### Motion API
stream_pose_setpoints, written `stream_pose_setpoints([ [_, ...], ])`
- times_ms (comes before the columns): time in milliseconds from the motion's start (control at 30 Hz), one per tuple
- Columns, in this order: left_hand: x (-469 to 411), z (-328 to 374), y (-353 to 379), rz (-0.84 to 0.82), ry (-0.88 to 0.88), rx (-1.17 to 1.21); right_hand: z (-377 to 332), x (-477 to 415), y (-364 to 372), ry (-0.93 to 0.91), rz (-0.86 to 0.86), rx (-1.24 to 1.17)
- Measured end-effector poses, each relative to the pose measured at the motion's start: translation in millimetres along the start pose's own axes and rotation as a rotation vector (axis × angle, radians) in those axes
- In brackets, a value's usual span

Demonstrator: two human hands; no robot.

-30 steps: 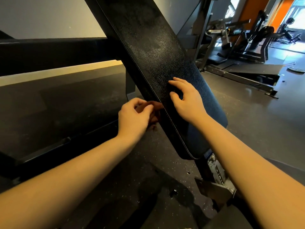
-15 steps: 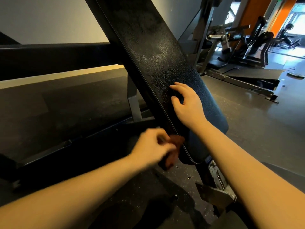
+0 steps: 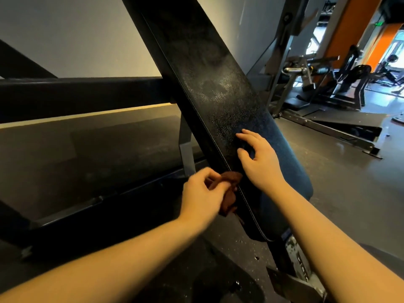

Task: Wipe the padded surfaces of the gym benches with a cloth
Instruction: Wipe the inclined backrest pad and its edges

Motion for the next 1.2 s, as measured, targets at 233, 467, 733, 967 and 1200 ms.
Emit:
stream_pose_setpoints([
  [233, -100.8, 59.9, -68.3, 0.404, 0.108, 0.06, 1.6, 0.8, 0.8, 0.008, -0.009, -0.008],
  [467, -33.3, 22.4, -15.0, 0.013, 0.02, 0.093, -3.3, -4.3, -3.8, 0.031, 0.022, 0.008],
  [733, -118.1, 83.4, -83.2, 0.252, 0.002, 0.076, -6.2, 3.9, -4.1, 0.037, -0.116, 0.051],
  [967, -83.0, 98.2, -86.0, -0.061, 0.039, -0.217, -58.0, -2.8, -36.8, -0.075, 0.15, -0.115],
  [1200, -24.9, 146.6, -104.7, -0.161, 0.274, -0.13, -154.2, 12.4, -40.8, -0.372, 0.013, -0.264],
])
Point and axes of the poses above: each hand's wrist, its own x-axis away from the middle knuckle, its own y-axis out of the palm, z = x × y, the point moved 8 cm from there along -x, towards the middle knuckle, and after that the axes turned 9 degrees about x, right-handed, at the moved point
